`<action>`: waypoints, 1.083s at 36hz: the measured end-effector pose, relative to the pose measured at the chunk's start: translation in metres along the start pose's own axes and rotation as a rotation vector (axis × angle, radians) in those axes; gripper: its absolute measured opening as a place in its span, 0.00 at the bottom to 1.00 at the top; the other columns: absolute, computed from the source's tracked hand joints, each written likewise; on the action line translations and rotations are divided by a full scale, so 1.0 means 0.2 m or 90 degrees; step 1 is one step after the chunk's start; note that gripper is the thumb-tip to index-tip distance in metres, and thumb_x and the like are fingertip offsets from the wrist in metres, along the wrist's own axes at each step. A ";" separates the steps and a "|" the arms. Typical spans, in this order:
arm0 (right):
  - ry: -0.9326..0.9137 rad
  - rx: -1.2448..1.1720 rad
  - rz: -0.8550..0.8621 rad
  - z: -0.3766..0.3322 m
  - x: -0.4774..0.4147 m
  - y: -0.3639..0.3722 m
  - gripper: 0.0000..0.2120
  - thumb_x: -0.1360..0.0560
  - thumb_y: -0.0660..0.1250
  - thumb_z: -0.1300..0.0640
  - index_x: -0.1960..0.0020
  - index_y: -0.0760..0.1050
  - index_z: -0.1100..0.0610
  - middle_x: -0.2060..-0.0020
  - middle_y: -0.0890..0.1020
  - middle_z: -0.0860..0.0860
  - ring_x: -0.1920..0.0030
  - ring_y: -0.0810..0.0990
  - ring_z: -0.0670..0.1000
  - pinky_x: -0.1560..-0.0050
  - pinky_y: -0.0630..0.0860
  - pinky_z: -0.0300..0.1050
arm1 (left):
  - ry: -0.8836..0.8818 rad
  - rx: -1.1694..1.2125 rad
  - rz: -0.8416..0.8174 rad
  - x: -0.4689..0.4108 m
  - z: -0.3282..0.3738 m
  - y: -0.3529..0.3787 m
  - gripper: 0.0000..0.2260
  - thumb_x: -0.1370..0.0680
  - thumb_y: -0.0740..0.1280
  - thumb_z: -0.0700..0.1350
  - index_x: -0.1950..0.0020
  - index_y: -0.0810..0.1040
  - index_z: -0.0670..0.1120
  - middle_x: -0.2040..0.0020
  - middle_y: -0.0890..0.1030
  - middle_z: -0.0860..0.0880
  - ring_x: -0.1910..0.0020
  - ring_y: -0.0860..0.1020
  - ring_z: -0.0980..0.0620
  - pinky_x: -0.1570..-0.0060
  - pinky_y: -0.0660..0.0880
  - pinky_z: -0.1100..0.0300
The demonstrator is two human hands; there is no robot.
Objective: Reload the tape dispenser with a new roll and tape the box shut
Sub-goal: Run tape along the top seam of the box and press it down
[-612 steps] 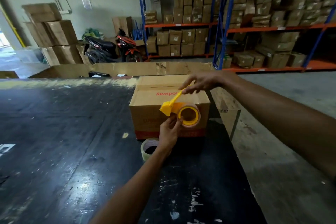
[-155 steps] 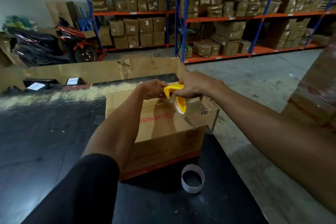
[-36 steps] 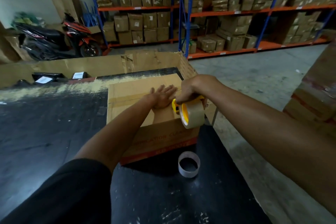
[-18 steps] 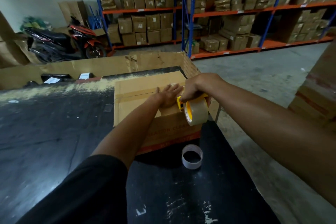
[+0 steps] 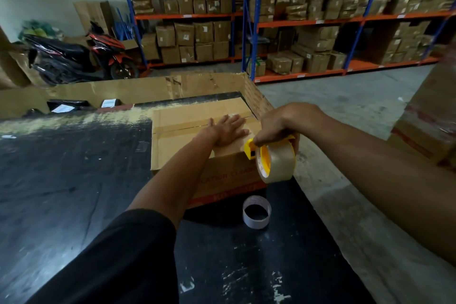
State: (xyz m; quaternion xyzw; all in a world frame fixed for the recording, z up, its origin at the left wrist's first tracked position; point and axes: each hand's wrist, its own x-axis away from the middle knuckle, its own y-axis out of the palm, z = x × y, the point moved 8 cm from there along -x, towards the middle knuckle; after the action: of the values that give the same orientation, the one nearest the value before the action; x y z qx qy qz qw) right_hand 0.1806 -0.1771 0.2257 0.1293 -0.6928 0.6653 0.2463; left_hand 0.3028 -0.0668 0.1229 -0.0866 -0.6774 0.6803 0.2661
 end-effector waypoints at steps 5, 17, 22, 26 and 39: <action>-0.001 -0.055 -0.034 0.00 -0.06 0.08 0.32 0.28 0.70 0.39 0.37 0.68 0.62 0.42 0.77 0.63 0.51 0.85 0.63 0.63 0.84 0.55 | 0.007 -0.001 0.009 0.01 0.01 0.00 0.31 0.16 0.47 0.65 0.15 0.44 0.57 0.14 0.43 0.53 0.15 0.43 0.45 0.22 0.44 0.29; -0.079 -0.374 -0.227 0.15 -0.22 0.44 0.24 0.25 0.72 0.47 0.34 0.73 0.56 0.39 0.82 0.61 0.43 0.84 0.62 0.47 0.84 0.55 | 0.034 0.022 0.066 -0.01 0.00 0.00 0.31 0.16 0.49 0.66 0.15 0.46 0.57 0.14 0.44 0.52 0.15 0.44 0.44 0.23 0.44 0.29; -0.171 -0.391 -0.267 0.10 -0.18 0.45 0.24 0.24 0.73 0.46 0.33 0.75 0.56 0.40 0.83 0.58 0.44 0.85 0.58 0.50 0.83 0.53 | 0.010 0.097 0.152 0.06 -0.03 -0.02 0.30 0.15 0.50 0.63 0.15 0.51 0.53 0.14 0.48 0.50 0.15 0.48 0.45 0.21 0.45 0.32; -0.235 -0.355 -0.258 0.02 -0.12 0.48 0.23 0.26 0.76 0.46 0.35 0.78 0.54 0.44 0.82 0.57 0.50 0.84 0.55 0.60 0.81 0.47 | -0.081 0.140 0.195 0.16 -0.16 0.01 0.29 0.15 0.50 0.63 0.16 0.55 0.52 0.15 0.53 0.50 0.15 0.48 0.44 0.22 0.43 0.29; -0.352 -0.254 -0.315 -0.47 -0.20 0.80 0.19 0.25 0.74 0.51 0.35 0.80 0.50 0.44 0.84 0.52 0.49 0.82 0.48 0.56 0.78 0.45 | -0.169 0.137 0.159 0.59 -0.65 0.11 0.29 0.16 0.50 0.66 0.16 0.54 0.58 0.14 0.50 0.53 0.15 0.45 0.41 0.23 0.47 0.26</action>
State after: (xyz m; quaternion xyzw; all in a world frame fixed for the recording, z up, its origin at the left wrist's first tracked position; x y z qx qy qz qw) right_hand 0.1486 -0.0766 0.0671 0.4153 -0.7961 0.3792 0.2235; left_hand 0.2600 0.1050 0.1212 -0.0504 -0.6139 0.7820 0.0956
